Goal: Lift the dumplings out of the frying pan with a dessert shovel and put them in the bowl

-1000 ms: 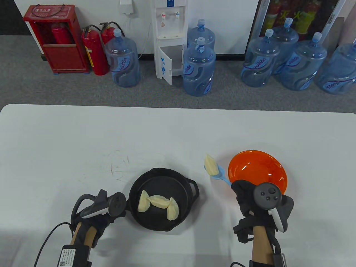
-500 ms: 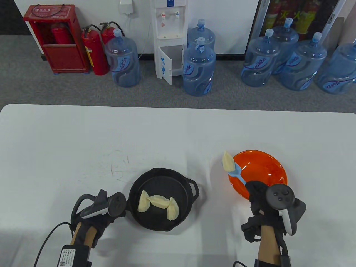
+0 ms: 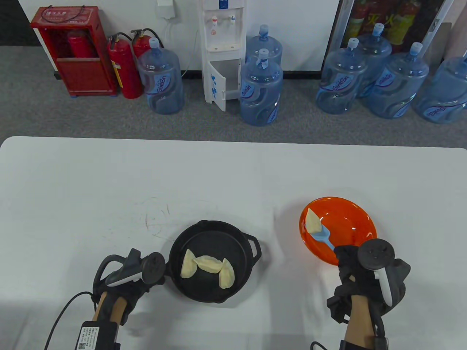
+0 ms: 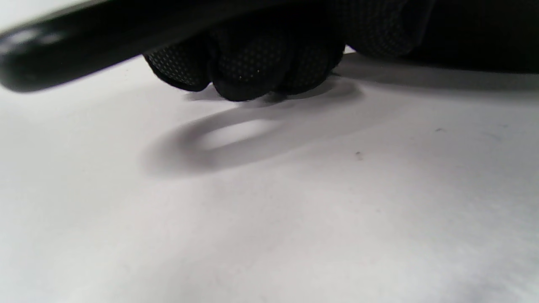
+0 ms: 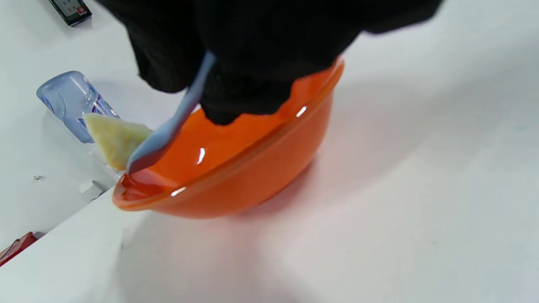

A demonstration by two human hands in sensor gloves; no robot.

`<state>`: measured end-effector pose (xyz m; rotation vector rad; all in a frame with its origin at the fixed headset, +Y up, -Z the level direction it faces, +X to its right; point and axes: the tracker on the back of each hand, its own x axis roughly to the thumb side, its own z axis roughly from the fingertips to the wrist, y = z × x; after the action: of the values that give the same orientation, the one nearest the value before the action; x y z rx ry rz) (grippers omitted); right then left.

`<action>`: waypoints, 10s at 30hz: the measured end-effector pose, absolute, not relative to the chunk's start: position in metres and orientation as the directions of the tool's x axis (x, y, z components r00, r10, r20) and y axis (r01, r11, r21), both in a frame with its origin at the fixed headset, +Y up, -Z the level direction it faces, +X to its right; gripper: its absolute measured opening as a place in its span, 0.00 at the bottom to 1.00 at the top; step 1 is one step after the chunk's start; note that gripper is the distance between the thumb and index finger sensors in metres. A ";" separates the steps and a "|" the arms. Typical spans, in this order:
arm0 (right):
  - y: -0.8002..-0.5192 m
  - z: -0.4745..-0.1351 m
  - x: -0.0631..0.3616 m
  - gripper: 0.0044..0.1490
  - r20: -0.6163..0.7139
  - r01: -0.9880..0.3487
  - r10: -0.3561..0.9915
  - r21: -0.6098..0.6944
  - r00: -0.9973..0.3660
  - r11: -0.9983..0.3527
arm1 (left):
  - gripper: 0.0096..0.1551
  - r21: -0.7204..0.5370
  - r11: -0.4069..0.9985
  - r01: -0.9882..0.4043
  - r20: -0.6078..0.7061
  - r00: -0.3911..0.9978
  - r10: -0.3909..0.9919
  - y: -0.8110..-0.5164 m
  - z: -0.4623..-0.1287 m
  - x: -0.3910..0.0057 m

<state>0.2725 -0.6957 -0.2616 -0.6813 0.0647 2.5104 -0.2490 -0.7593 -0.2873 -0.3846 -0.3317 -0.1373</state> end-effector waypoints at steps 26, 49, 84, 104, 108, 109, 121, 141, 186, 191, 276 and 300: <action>-0.692 -0.270 0.239 0.24 -0.511 -0.005 0.010 -0.011 -0.859 -1.000 | 0.29 -0.344 0.918 0.196 0.345 0.936 -0.071 -0.759 -0.287 -0.249; -0.666 -0.258 0.193 0.25 -0.340 0.014 0.117 -0.360 -0.933 -0.933 | 0.29 -0.349 0.914 0.207 0.344 0.935 -0.081 -0.759 -0.287 -0.248; -0.706 -0.249 0.023 0.24 0.270 0.190 -0.279 -0.315 -0.921 -0.930 | 0.29 -0.351 0.911 0.217 0.347 0.934 -0.089 -0.760 -0.288 -0.248; -0.710 -0.254 0.050 0.23 0.403 -0.069 0.063 -0.002 -0.913 -0.998 | 0.29 -0.352 0.911 0.212 0.345 0.935 -0.085 -0.760 -0.288 -0.248; -0.711 -0.253 0.048 0.23 0.427 -0.081 0.080 0.015 -0.901 -0.997 | 0.29 -0.352 0.911 0.213 0.345 0.935 -0.085 -0.760 -0.288 -0.248; -0.711 -0.252 0.047 0.23 0.438 -0.084 0.084 0.018 -0.895 -0.996 | 0.29 -0.353 0.911 0.212 0.344 0.935 -0.084 -0.760 -0.288 -0.248; -0.719 -0.248 0.043 0.23 0.467 -0.130 0.128 0.029 -0.875 -0.991 | 0.29 -0.356 0.910 0.210 0.344 0.935 -0.081 -0.759 -0.288 -0.248; -0.726 -0.253 0.047 0.24 0.431 -0.208 0.282 0.211 -0.857 -0.955 | 0.29 -0.358 0.910 0.211 0.345 0.935 -0.081 -0.759 -0.289 -0.248; -0.703 -0.273 0.120 0.24 0.210 -0.581 0.617 0.212 -0.758 -0.786 | 0.29 -0.355 0.912 0.204 0.346 0.935 -0.075 -0.760 -0.288 -0.249; -0.696 -0.272 0.138 0.24 0.162 -0.633 0.649 0.142 -0.744 -0.761 | 0.29 -0.357 0.912 0.202 0.345 0.936 -0.072 -0.760 -0.288 -0.249; -0.696 -0.286 0.331 0.24 -0.414 -0.373 0.356 -0.041 -0.838 -0.927 | 0.29 -0.366 0.913 0.182 0.348 0.936 -0.047 -0.760 -0.290 -0.251; -0.692 -0.295 0.298 0.24 -0.344 -0.015 0.031 -0.050 -0.938 -0.999 | 0.29 -0.366 0.912 0.185 0.351 0.935 -0.049 -0.760 -0.290 -0.251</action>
<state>0.2984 -0.6922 -0.2950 -0.5456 -0.0722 3.0691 -0.2512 -0.7601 -0.2899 -0.4064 -0.3434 -0.1227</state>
